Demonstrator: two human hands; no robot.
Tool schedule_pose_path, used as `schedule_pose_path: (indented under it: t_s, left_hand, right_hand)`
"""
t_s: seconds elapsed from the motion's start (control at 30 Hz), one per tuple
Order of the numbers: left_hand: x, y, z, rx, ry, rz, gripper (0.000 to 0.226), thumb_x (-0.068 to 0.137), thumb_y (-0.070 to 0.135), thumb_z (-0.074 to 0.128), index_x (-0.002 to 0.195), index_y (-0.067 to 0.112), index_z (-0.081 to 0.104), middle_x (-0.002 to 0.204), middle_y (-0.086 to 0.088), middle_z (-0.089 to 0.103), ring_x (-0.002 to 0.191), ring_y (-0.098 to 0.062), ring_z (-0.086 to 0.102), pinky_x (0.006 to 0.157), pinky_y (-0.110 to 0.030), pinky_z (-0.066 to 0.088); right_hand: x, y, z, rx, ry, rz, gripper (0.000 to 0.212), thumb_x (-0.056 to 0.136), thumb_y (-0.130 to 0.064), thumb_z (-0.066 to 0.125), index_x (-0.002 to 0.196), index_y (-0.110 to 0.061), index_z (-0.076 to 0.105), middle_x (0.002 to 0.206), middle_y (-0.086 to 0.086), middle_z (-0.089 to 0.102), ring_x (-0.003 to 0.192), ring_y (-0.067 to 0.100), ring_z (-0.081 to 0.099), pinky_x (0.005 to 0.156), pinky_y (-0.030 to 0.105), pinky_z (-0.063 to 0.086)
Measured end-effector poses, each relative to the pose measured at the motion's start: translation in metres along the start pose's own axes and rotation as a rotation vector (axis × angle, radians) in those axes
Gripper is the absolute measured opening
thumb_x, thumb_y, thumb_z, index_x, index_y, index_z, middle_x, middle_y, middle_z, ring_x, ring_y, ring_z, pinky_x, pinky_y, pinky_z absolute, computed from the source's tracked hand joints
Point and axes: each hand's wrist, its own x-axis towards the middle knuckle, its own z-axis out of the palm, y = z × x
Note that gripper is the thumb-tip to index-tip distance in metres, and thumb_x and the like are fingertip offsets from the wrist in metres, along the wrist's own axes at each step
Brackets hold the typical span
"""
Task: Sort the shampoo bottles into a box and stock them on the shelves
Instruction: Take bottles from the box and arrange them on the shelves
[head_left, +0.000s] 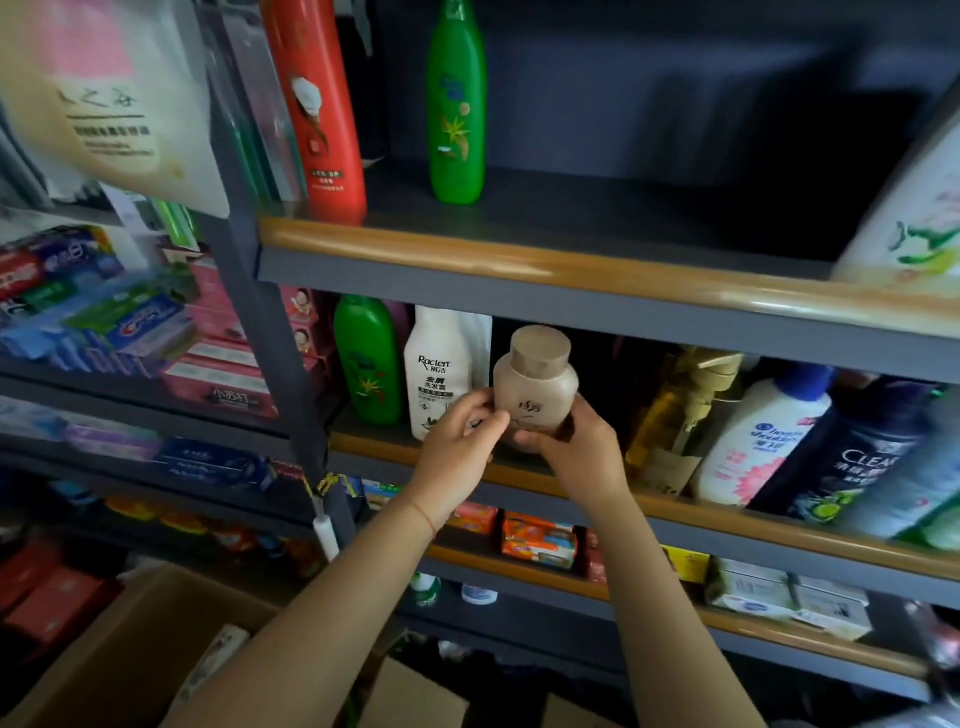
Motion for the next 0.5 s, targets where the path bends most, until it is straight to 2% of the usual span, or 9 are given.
schedule_pose_path:
  t_s: [0.07, 0.13, 0.2, 0.3, 0.4, 0.5]
  left_hand:
    - [0.007, -0.004, 0.0, 0.027, -0.003, -0.028, 0.025, 0.1, 0.026, 0.055, 0.118, 0.043, 0.055, 0.121, 0.006, 0.064, 0.11, -0.015, 0.063, 0.099, -0.045, 0.052]
    - [0.011, -0.007, 0.0, 0.049, -0.01, -0.06, 0.035, 0.1, 0.023, 0.056, 0.134, 0.031, 0.054, 0.128, 0.002, 0.062, 0.115, -0.015, 0.06, 0.103, -0.044, 0.049]
    - [0.012, -0.01, 0.001, 0.091, -0.022, -0.063, 0.04, 0.099, 0.02, 0.057, 0.138, 0.024, 0.054, 0.133, -0.001, 0.059, 0.116, -0.013, 0.057, 0.105, -0.038, 0.047]
    - [0.011, -0.02, 0.001, 0.258, -0.015, 0.01, 0.035, 0.098, 0.018, 0.056, 0.133, 0.022, 0.06, 0.132, 0.001, 0.058, 0.12, -0.011, 0.054, 0.102, -0.028, 0.043]
    - [0.012, -0.034, -0.003, 0.511, 0.004, 0.09, 0.033, 0.096, 0.018, 0.056, 0.127, 0.019, 0.065, 0.128, 0.001, 0.06, 0.121, -0.013, 0.052, 0.105, -0.032, 0.042]
    - [0.015, -0.048, -0.009, 0.653, -0.015, 0.15, 0.028, 0.095, 0.016, 0.056, 0.118, 0.017, 0.071, 0.12, -0.001, 0.068, 0.116, -0.017, 0.058, 0.103, -0.036, 0.045]
  right_hand:
    - [0.009, 0.006, 0.003, -0.014, -0.029, 0.065, 0.05, 0.08, -0.029, 0.082, 0.122, -0.02, 0.058, 0.101, -0.011, 0.065, 0.096, 0.01, 0.061, 0.069, 0.012, 0.044]
    - [0.018, 0.01, 0.006, -0.002, -0.027, 0.119, 0.046, 0.081, -0.031, 0.08, 0.119, -0.02, 0.058, 0.1, -0.01, 0.064, 0.093, 0.01, 0.062, 0.065, 0.013, 0.044]
    - [0.028, 0.01, 0.009, 0.011, -0.007, 0.152, 0.046, 0.083, -0.03, 0.079, 0.121, -0.019, 0.057, 0.104, -0.007, 0.064, 0.094, 0.01, 0.061, 0.063, 0.013, 0.043]
    - [0.043, 0.008, 0.013, -0.003, 0.015, 0.179, 0.047, 0.084, -0.029, 0.078, 0.123, -0.018, 0.054, 0.113, -0.001, 0.065, 0.103, 0.018, 0.061, 0.07, 0.021, 0.047]
    - [0.058, 0.006, 0.019, -0.036, 0.031, 0.207, 0.048, 0.085, -0.029, 0.076, 0.123, -0.017, 0.049, 0.12, 0.004, 0.064, 0.11, 0.024, 0.061, 0.078, 0.03, 0.05]
    - [0.072, 0.004, 0.024, -0.038, 0.031, 0.233, 0.049, 0.087, -0.028, 0.074, 0.126, -0.015, 0.047, 0.125, 0.006, 0.062, 0.116, 0.027, 0.06, 0.083, 0.032, 0.048]
